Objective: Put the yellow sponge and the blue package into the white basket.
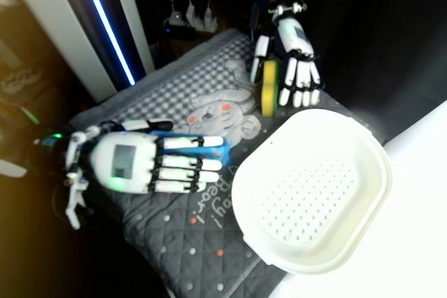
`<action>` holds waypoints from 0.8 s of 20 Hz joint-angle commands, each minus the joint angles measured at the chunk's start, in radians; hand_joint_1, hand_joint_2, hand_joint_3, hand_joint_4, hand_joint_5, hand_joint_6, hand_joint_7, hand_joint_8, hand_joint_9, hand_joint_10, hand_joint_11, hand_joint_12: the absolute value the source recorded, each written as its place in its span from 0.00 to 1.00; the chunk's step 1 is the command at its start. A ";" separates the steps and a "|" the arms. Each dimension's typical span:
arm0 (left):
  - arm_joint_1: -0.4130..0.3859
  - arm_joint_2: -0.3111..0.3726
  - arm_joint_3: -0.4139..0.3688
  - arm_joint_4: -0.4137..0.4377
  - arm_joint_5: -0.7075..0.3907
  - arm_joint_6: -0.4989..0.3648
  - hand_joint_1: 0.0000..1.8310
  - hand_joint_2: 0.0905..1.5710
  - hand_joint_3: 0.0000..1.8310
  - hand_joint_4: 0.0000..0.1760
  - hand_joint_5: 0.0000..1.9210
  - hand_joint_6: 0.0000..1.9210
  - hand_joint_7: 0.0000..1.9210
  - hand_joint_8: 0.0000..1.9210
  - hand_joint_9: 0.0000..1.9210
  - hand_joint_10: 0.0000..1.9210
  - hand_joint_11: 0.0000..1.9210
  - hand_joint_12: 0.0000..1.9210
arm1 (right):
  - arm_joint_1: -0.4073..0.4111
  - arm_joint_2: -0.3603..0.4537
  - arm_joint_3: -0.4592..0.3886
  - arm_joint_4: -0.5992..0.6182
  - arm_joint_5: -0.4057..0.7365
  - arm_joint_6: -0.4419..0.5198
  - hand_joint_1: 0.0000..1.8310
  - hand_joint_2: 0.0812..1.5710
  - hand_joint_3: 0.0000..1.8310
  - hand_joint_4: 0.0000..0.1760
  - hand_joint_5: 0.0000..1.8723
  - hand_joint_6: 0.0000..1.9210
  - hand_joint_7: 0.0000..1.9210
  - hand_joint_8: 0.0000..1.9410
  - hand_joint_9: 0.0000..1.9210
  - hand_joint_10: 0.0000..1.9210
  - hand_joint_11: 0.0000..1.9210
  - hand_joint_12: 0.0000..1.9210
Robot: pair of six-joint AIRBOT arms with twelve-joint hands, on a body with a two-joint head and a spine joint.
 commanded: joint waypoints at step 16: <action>-0.037 0.060 -0.051 0.062 -0.226 -0.004 0.70 0.68 0.00 0.00 0.62 0.18 0.49 0.67 0.41 0.61 0.21 0.87 | 0.006 0.006 0.021 0.000 0.163 0.050 0.75 0.66 0.00 0.00 0.53 0.42 0.61 0.29 0.58 0.51 0.50 0.55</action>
